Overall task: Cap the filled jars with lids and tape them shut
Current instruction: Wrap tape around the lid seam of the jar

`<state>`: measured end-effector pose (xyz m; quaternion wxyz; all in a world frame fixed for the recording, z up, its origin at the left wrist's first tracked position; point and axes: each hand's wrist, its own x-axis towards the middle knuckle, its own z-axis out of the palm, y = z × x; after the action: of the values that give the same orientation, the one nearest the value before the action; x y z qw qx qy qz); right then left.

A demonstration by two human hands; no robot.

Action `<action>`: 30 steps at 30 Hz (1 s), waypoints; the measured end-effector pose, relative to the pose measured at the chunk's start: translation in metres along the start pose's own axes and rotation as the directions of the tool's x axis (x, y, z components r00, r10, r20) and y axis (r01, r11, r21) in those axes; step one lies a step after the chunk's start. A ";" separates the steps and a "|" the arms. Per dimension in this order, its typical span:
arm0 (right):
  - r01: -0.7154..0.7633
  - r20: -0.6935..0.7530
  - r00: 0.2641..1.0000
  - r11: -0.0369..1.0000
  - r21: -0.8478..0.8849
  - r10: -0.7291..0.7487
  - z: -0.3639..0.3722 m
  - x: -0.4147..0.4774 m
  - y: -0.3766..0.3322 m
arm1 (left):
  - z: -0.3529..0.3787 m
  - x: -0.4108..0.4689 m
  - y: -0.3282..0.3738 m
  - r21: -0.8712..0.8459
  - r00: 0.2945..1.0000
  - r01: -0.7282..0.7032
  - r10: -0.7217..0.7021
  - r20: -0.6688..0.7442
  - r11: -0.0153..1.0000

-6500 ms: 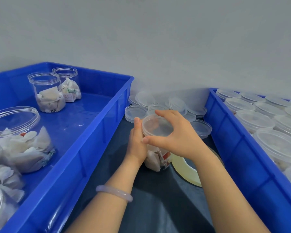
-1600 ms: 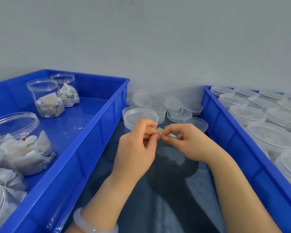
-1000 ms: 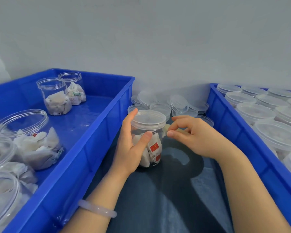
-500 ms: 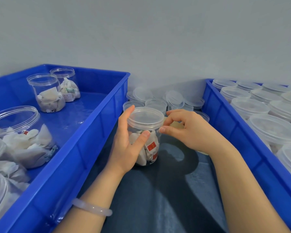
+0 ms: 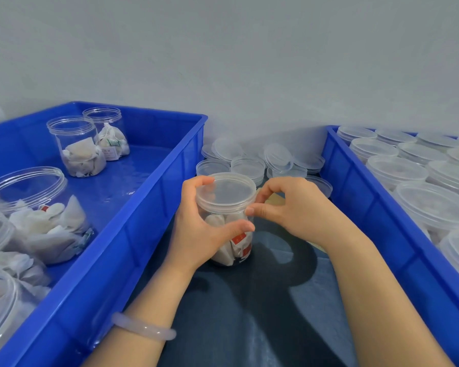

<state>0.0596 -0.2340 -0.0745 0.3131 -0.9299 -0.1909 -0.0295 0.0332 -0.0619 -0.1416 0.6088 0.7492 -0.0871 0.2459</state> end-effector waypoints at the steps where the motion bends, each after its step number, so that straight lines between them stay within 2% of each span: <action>1: -0.013 -0.005 1.000 1.000 -0.004 0.013 0.000 0.000 0.000 | 0.000 -0.001 0.001 0.011 1.000 0.013 -0.013 -0.015 1.000; 4: -0.062 0.021 0.998 0.998 -0.006 0.062 -0.002 -0.002 0.004 | 0.000 -0.003 0.004 0.032 1.000 0.012 -0.012 -0.010 0.999; 11: -0.047 0.077 0.996 0.998 0.030 0.044 -0.004 -0.002 0.008 | 0.000 -0.002 0.004 0.031 1.000 0.010 -0.011 0.018 0.999; 15: -0.027 0.150 0.989 0.989 0.147 0.004 -0.003 -0.001 0.009 | -0.003 -0.001 0.004 0.001 1.000 0.021 -0.021 0.017 1.000; 19: 0.008 0.158 0.987 0.985 0.170 -0.036 -0.004 -0.001 0.009 | -0.004 0.000 0.004 -0.003 1.000 0.017 -0.017 0.015 1.000; 24: -0.073 0.282 0.959 0.962 0.263 -0.004 -0.011 -0.007 0.014 | -0.008 0.003 0.002 -0.081 0.998 0.058 -0.060 -0.015 0.995; 28: -0.013 0.226 0.972 0.947 0.320 -0.063 -0.012 -0.008 0.010 | -0.010 0.003 0.004 -0.177 0.997 0.071 -0.074 -0.011 0.982; 30: 0.025 0.183 0.980 0.957 0.291 -0.081 -0.012 -0.007 0.006 | -0.011 0.003 0.005 -0.207 0.997 0.079 -0.081 -0.001 0.975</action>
<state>0.0561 -0.2485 -0.0694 0.4237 -0.8676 -0.2477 0.0804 0.0303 -0.0521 -0.1341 0.6932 0.6835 -0.0793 0.2144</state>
